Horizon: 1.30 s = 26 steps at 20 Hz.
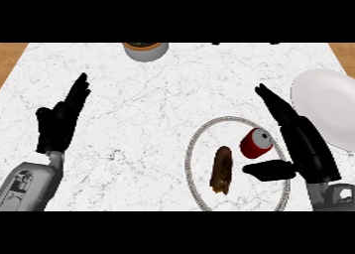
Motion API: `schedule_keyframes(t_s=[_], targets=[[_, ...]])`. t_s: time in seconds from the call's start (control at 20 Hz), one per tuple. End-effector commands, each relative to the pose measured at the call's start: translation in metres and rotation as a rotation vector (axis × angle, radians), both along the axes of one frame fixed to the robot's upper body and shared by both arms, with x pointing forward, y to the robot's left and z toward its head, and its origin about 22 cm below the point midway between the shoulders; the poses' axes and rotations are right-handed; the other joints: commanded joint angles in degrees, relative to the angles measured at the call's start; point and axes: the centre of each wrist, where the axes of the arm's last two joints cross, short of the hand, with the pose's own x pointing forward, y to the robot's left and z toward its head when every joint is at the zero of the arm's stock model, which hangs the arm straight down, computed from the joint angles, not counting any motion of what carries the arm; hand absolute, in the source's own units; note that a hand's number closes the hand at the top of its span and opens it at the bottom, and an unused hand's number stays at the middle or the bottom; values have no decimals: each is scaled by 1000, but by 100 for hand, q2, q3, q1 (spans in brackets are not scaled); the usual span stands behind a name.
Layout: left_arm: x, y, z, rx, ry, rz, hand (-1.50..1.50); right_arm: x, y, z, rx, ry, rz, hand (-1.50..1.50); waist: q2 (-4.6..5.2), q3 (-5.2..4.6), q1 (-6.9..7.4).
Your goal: Pick the can from the placemat and place it in the plate
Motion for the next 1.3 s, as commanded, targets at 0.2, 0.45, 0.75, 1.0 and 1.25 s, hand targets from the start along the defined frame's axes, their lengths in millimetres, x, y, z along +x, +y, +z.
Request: schedule_keyframes(t_s=[0.2, 0.45, 0.75, 1.0, 1.25], targets=[[6, -6, 11, 6, -4, -14, 0, -9, -1, 57, -256, 272, -54, -150, 20, 5, 57], [-6, -12, -13, -2, -17, -15, 0, 17, 12, 62, -290, 384, -74, -150, 42, 8, 127], [5, 7, 8, 17, -12, -10, 0, 29, -15, 66, -285, 436, -58, -150, 38, 12, 99], [-7, -19, 14, -1, -7, -16, 0, 39, -2, 24, -341, 506, -51, -150, 37, 14, 121], [7, -1, -7, 20, -1, -29, 0, 54, -6, -1, -386, 541, -60, -150, 46, 13, 99]])
